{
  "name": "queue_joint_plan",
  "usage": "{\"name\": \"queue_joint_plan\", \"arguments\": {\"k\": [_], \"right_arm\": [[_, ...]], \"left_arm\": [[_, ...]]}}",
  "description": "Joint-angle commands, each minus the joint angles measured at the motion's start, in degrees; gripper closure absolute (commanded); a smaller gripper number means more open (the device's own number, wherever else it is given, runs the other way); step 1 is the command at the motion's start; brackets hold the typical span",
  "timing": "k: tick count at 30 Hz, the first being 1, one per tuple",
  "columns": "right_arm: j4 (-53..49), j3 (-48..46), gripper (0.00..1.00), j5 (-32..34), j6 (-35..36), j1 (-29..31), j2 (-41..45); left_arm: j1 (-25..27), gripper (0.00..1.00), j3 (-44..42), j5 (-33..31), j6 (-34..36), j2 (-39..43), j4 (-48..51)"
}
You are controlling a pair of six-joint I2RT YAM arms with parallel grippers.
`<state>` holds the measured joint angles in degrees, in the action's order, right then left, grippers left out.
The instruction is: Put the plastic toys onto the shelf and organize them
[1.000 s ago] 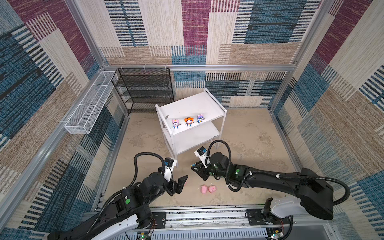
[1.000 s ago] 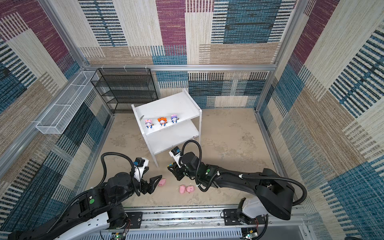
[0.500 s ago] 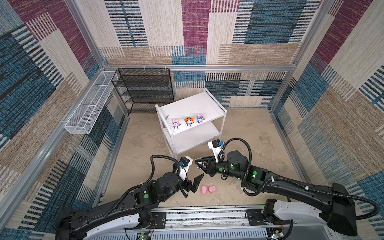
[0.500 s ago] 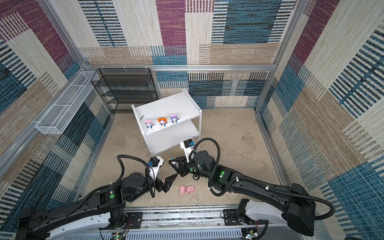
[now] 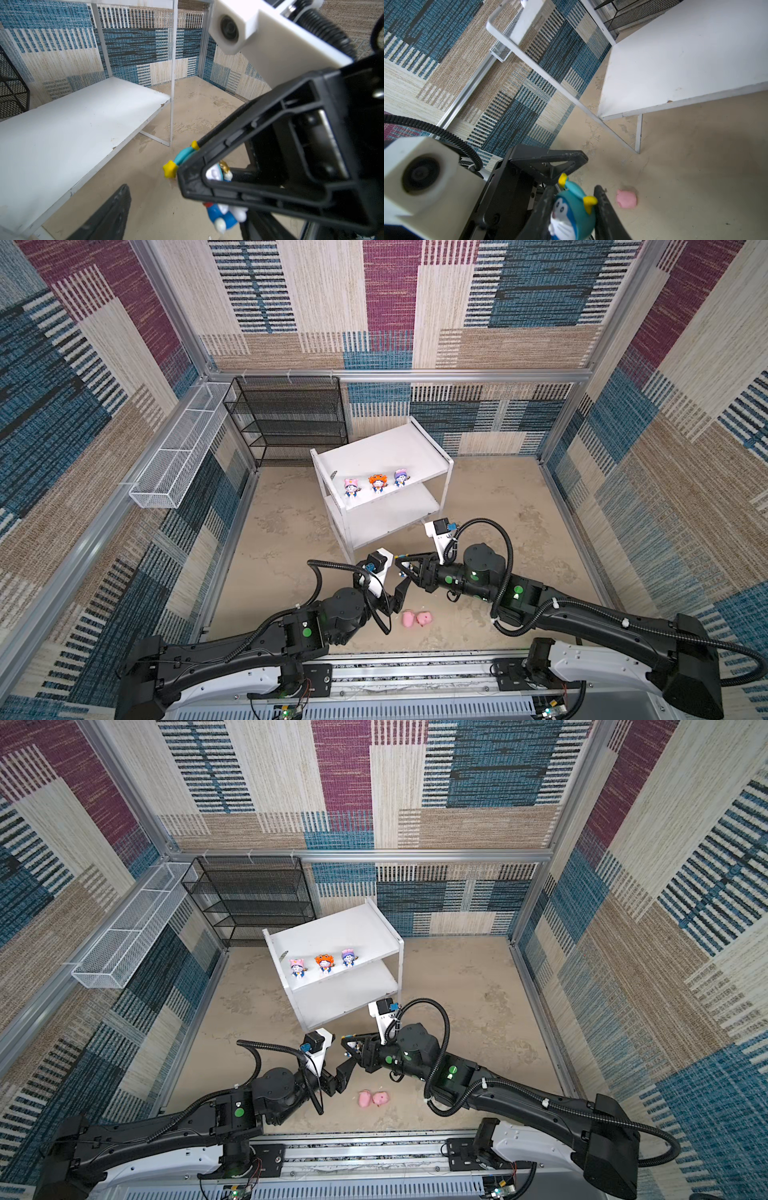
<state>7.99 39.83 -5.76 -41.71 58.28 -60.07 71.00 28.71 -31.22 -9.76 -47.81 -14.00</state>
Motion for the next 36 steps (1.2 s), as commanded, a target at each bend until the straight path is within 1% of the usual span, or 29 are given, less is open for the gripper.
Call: {"name": "queue_joint_plan", "arguments": {"k": [1, 4, 6, 9, 14, 18, 20, 22, 26, 28, 29, 32, 36], "right_arm": [[0.07, 0.15, 0.74, -0.55, 0.09, 0.05, 0.72], [-0.90, 0.58, 0.74, -0.66, 0.66, 0.08, 1.01], [-1.05, 0.68, 0.74, -1.01, 0.93, 0.03, 1.10], [-0.96, 0.92, 0.74, -1.62, 1.28, 0.08, 0.90], [-0.28, 1.37, 0.75, -2.28, 2.20, 0.07, 0.50], [-1.27, 1.78, 0.76, -0.81, 4.52, 0.10, 1.47], [-3.08, 2.91, 0.76, 1.36, 8.00, 0.07, 1.84], [-5.11, 4.66, 0.76, 4.62, 12.90, 0.02, 2.19], [-9.03, 9.49, 0.77, 11.78, 25.68, -0.13, 3.21], [-9.92, 11.54, 0.77, 14.01, 31.49, -1.22, 3.47], [-10.23, 12.80, 0.77, 13.83, 34.12, -2.67, 3.35], [-9.79, 15.50, 0.77, 8.79, 39.71, -8.85, 3.08], [-8.01, 18.95, 0.77, 3.56, 46.78, -15.73, 0.47]], "left_arm": [[-0.07, 0.25, -0.06, -3.88, 1.41, 0.98, -2.96], [-0.07, 0.30, -0.78, -4.44, 1.73, 3.03, -1.84], [-0.07, 0.30, -1.19, -4.63, 2.08, 4.40, -1.05], [-0.07, 0.31, -1.33, -4.54, 2.57, 5.59, -0.08], [-0.03, 0.31, -0.76, -4.00, 2.73, 5.03, 0.53], [-0.01, 0.29, -1.46, -4.38, 2.55, 5.57, 0.38], [-0.05, 0.23, -1.22, -2.96, 2.71, 6.04, 1.45], [-0.07, 0.16, -0.62, -1.63, 2.49, 6.95, 4.07], [-0.07, 0.01, 1.00, 1.10, 2.93, 10.57, 13.04], [-0.07, 0.00, 2.33, 2.26, 3.83, 12.77, 17.95], [-0.07, 0.00, 3.31, 2.81, 4.34, 13.81, 20.51], [-0.07, 0.00, 6.18, 4.22, 6.26, 15.97, 26.59], [-0.06, 0.00, 8.88, 4.53, 8.92, 17.81, 30.52]]}}
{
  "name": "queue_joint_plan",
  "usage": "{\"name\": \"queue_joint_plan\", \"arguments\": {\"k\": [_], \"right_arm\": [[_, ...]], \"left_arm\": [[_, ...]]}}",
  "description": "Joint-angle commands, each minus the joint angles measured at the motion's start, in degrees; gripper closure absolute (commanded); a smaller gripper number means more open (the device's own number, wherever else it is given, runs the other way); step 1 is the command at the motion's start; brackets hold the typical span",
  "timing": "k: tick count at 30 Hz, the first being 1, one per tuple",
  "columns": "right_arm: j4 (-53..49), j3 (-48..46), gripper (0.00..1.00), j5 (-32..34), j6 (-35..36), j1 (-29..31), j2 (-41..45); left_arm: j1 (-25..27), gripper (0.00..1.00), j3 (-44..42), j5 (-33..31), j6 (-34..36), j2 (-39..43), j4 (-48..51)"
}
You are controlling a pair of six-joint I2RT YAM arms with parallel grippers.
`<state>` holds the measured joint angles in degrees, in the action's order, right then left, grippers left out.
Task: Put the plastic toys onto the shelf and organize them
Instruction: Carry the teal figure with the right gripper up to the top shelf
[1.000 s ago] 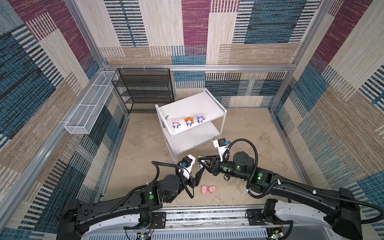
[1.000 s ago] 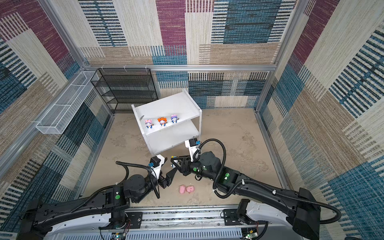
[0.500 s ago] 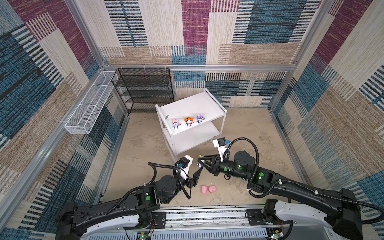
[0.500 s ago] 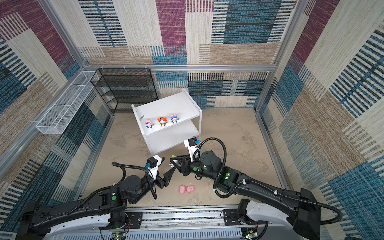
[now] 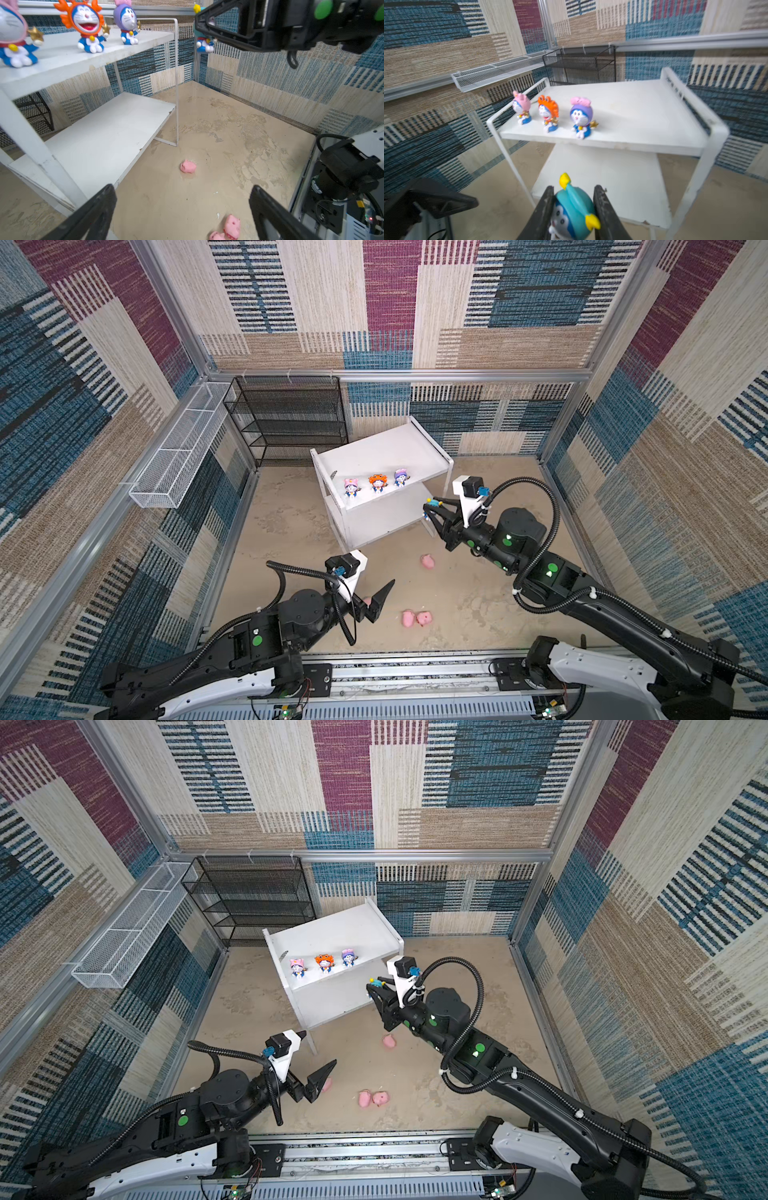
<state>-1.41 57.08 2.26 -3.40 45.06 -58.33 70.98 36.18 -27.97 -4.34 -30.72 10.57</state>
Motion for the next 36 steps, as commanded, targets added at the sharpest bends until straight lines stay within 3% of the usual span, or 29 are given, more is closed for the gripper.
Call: {"name": "queue_joint_plan", "arguments": {"k": [1, 13, 22, 36], "right_arm": [[1.87, 2.52, 0.77, -5.39, 9.69, -3.51, -2.18], [6.64, 8.98, 0.78, -7.33, 16.88, -9.96, -11.41], [7.37, 10.86, 0.77, -10.48, 16.59, -12.01, -14.71], [9.09, 11.22, 0.73, -11.51, 16.77, -12.61, -17.24]], "left_arm": [[-0.05, 0.00, 1.64, 1.16, 3.99, 0.98, 6.21], [-0.01, 0.00, 6.92, 3.43, 7.54, -0.30, 8.05], [-0.05, 0.00, 13.89, 2.43, 12.87, -6.95, 5.67], [-0.05, 0.00, 13.78, 3.70, 14.07, -7.91, 2.58]]}}
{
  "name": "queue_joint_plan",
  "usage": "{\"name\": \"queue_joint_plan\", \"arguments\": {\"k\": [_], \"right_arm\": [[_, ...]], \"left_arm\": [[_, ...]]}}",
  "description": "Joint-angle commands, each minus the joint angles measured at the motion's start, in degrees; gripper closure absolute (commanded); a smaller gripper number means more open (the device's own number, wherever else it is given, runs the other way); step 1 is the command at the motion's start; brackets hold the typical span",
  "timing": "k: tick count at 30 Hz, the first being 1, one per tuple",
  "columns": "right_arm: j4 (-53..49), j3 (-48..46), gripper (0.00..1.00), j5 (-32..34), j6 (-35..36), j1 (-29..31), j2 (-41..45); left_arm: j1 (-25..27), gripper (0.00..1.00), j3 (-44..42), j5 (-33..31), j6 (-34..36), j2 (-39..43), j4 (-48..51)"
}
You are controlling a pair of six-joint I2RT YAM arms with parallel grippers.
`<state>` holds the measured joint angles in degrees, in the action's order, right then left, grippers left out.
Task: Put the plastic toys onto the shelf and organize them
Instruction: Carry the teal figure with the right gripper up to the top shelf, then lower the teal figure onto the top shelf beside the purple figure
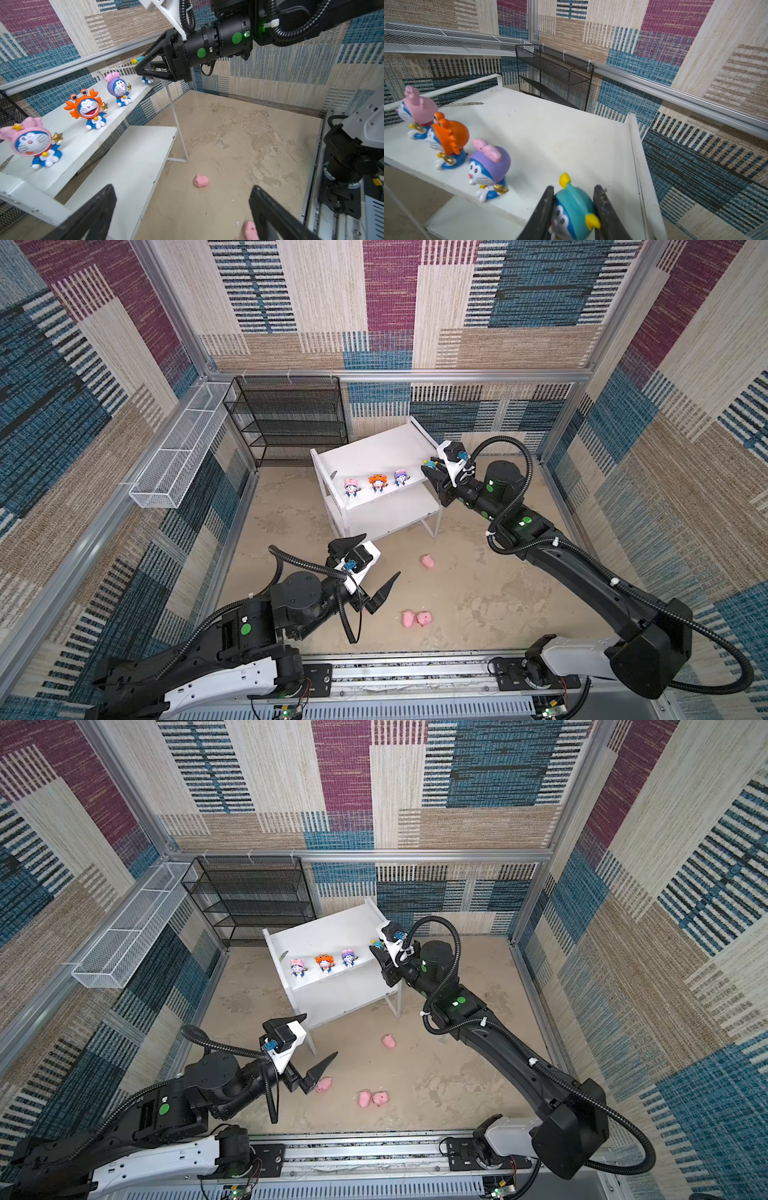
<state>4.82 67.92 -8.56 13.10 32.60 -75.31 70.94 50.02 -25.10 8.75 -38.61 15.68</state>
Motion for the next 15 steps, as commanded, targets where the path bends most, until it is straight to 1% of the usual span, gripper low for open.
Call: {"name": "queue_joint_plan", "arguments": {"k": [1, 15], "right_arm": [[3.27, 0.22, 0.73, -0.87, 0.17, -0.16, -0.30], [6.05, 0.20, 0.72, -3.53, -1.37, -0.18, -2.08]], "left_arm": [[0.00, 0.00, -0.17, 0.84, 1.00, -0.05, -2.58], [-0.05, 0.00, -1.52, 0.84, 0.56, 1.53, -2.76]]}}
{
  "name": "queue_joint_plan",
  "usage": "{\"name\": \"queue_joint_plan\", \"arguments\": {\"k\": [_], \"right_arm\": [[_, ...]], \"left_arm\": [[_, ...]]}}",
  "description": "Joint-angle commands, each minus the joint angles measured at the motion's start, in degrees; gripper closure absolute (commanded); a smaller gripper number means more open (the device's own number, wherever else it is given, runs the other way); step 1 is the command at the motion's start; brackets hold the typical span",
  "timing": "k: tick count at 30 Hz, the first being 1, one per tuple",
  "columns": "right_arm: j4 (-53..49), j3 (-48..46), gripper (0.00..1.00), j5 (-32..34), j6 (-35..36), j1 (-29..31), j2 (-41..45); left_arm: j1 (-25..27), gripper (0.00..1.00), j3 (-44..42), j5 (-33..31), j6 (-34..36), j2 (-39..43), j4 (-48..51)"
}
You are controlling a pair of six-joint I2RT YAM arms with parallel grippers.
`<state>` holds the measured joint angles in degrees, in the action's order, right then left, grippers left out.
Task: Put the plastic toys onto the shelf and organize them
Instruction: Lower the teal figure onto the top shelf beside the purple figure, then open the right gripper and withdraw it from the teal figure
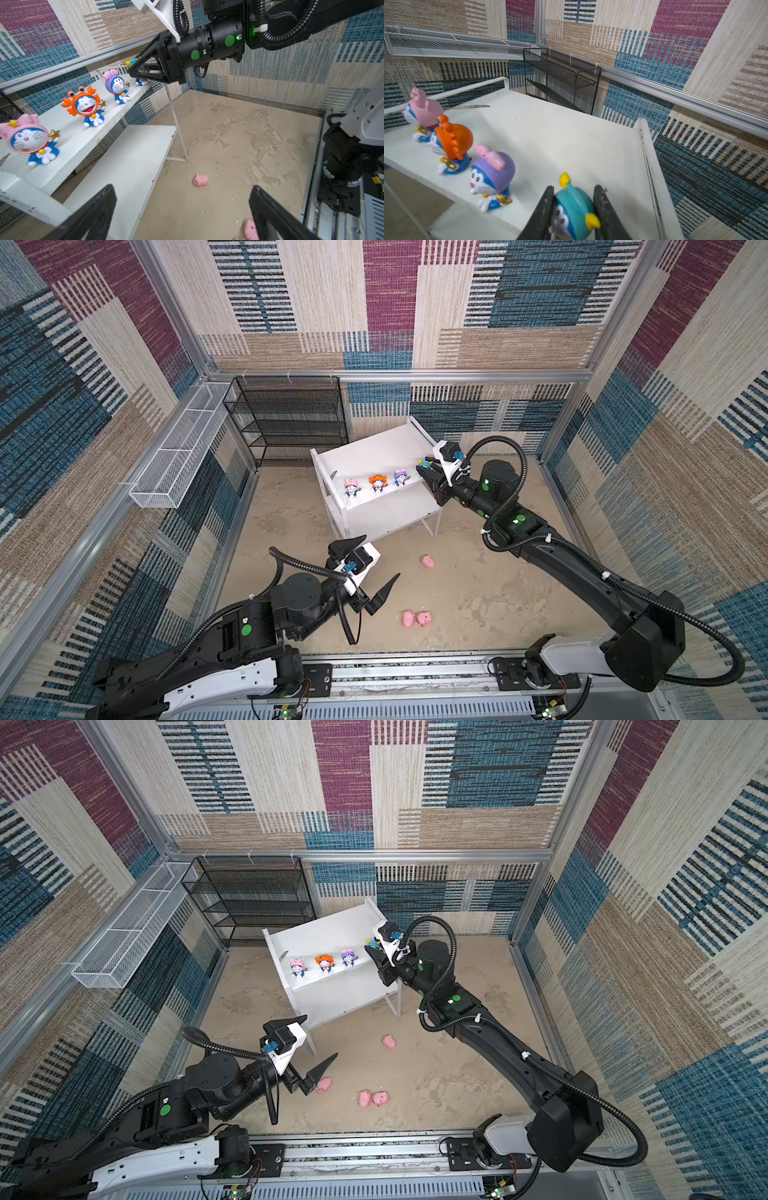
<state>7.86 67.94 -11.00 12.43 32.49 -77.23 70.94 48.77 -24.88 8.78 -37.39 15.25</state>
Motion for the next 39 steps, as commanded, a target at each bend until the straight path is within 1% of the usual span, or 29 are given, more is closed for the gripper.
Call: {"name": "queue_joint_plan", "arguments": {"k": [1, 16, 23, 31, 35, 39], "right_arm": [[3.04, 0.17, 0.72, -1.22, -0.72, -0.06, -0.28], [4.31, 0.52, 0.67, -2.40, -1.21, -0.06, -2.39], [4.10, 0.86, 0.52, -2.18, -1.57, -0.06, -2.31], [2.76, 2.73, 0.44, -0.24, -0.13, -0.06, -0.87], [1.49, 3.36, 0.37, 0.95, 0.63, -0.06, 0.75], [-0.71, 2.90, 0.30, 1.97, 0.52, -0.06, 4.26]], "left_arm": [[-0.01, 0.00, -0.41, 0.58, 0.52, 0.45, -2.33], [-0.01, 0.00, -1.57, 0.63, -0.07, 1.61, -2.60], [0.00, 0.00, -1.82, 0.69, -0.41, 1.97, -2.41], [0.03, 0.00, -1.82, 0.89, -0.56, 2.32, -2.46], [0.00, 0.00, -1.64, 1.05, -0.60, 2.24, -2.41], [-0.01, 0.00, -1.76, 0.72, -0.90, 2.21, -1.91]]}}
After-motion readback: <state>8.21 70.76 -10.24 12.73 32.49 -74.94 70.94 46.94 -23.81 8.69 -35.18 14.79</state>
